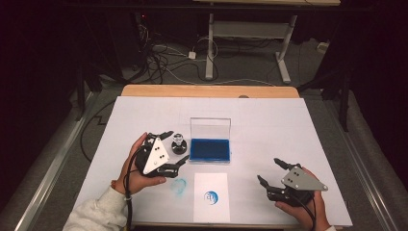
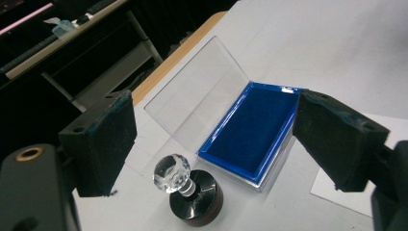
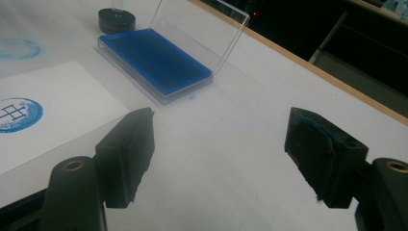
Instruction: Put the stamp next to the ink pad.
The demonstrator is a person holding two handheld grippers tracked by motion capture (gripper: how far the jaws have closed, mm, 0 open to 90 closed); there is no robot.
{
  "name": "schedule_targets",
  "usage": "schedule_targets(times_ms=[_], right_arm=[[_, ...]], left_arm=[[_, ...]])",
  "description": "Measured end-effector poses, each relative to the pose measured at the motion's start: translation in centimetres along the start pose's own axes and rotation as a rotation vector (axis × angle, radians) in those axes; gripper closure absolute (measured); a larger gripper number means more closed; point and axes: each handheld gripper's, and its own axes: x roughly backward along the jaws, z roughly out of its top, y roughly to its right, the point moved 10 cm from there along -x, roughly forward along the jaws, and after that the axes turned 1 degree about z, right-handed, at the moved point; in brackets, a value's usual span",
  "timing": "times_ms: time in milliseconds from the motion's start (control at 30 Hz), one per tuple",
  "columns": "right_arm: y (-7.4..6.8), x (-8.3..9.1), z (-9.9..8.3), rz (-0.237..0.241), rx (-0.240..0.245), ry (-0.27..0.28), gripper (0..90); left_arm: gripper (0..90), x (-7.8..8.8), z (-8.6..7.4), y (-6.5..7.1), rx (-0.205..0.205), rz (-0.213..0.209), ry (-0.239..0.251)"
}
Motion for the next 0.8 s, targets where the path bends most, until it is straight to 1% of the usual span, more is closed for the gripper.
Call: schedule_targets(times_ms=[167, 233, 367, 433, 567, 633, 700, 800], right_arm=[[0.1, 0.1, 0.1, -0.009, 0.004, 0.005, 25.7], [0.3, 0.1, 0.1, -0.030, 0.004, 0.004, 25.2], [0.5, 0.1, 0.1, -0.047, -0.003, 0.006, 21.3], [0.7, 0.1, 0.2, -0.063, -0.004, 0.008, 19.8], [0.8, 0.0, 0.2, -0.071, -0.004, 0.010, 18.2], [0.9, 0.0, 0.1, -0.086, -0.005, 0.006, 17.2], [0.9, 0.0, 0.1, -0.087, -0.007, 0.007, 17.1], [1.0, -0.1, 0.1, -0.094, -0.005, 0.005, 16.6]], left_arm=[[15.3, 0.7, -0.8, 0.2, 0.005, -0.002, 0.001], [15.3, 1.0, -1.2, 0.3, 0.007, -0.006, -0.002], [15.3, 1.3, -2.3, 0.4, 0.011, -0.007, -0.018], [15.3, 1.4, -2.9, 0.4, 0.018, -0.005, -0.026], [15.3, 1.6, -4.1, 0.7, 0.018, -0.006, -0.046], [15.3, 1.8, -4.5, 0.7, 0.026, -0.003, -0.046], [15.3, 2.0, -4.8, 0.6, 0.042, 0.004, -0.042], [15.3, 2.2, -5.5, 0.5, 0.056, 0.007, -0.053]])
